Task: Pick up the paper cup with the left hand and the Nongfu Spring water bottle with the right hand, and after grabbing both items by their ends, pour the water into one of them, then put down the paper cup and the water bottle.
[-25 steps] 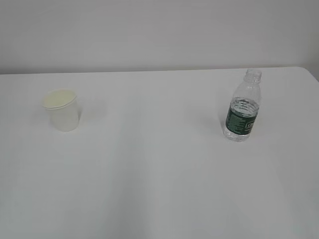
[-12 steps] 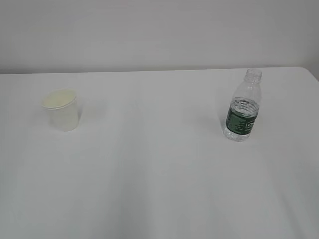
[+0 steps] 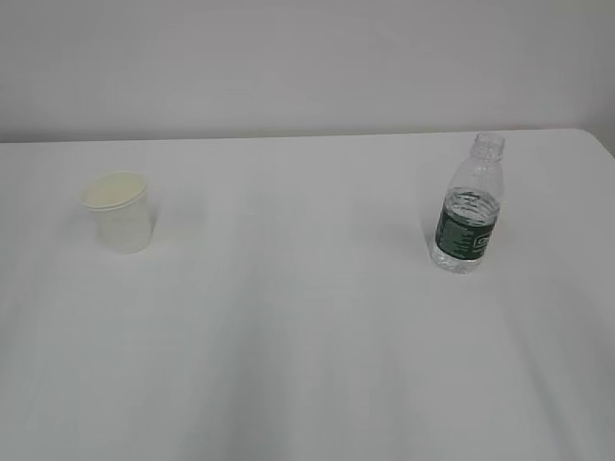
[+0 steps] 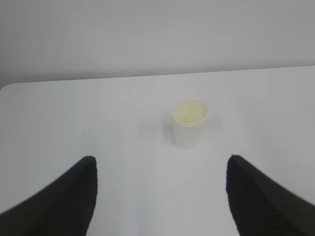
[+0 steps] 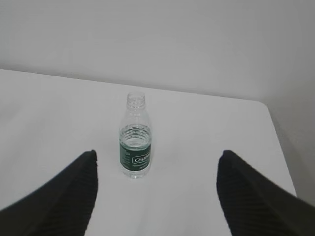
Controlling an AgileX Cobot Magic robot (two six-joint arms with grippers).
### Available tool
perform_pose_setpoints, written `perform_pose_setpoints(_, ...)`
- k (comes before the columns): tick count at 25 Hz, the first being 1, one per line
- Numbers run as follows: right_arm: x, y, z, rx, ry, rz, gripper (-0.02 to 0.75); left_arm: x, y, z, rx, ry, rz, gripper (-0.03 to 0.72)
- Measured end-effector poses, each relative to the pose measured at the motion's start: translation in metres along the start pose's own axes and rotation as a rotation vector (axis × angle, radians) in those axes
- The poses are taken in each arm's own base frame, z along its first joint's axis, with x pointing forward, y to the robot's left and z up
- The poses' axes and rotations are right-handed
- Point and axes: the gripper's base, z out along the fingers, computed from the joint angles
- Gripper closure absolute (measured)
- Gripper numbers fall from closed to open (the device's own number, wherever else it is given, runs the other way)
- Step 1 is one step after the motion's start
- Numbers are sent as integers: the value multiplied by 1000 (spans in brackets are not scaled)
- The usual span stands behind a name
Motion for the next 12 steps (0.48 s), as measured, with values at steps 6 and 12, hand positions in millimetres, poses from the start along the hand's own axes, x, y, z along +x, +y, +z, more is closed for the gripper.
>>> perform_pose_setpoints(6, -8, 1, 13, -2, -38, -21, 164, -11, 1, 15, -6, -72, -5, 101)
perform_pose_setpoints(12, -15, 3, 27, -12, -87, -32, 164, -19, 2, 27, -14, -114, 1, 101)
